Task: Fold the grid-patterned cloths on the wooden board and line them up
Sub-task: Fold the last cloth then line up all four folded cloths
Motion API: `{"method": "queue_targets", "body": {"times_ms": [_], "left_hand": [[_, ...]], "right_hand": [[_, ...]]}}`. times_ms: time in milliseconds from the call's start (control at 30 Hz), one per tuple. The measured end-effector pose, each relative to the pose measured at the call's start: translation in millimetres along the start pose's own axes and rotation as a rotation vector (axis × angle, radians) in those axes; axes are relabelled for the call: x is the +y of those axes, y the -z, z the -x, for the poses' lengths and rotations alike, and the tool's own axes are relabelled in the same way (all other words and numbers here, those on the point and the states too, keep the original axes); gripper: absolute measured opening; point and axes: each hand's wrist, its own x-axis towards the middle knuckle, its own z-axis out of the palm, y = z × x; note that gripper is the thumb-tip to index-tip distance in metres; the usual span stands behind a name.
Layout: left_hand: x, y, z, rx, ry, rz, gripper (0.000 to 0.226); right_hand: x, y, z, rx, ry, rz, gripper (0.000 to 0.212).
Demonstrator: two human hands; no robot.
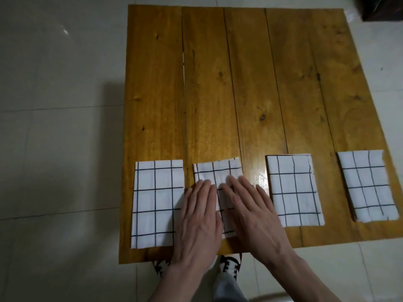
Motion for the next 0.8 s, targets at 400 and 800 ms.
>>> {"method": "queue_targets", "body": {"times_ms": [400,800], "left_hand": [[6.7,-7.1,-2.9,-0.027,0.048,-0.03,0.066],[3.2,-10.0,-4.4,-0.037,0.057,-0.011,0.071]], "right_hand": [[0.0,-14.2,4.8,0.021,-0.028,-0.014,0.064],[0.8,-12.1,1.3,0.018,-0.035,0.011,0.064]]}}
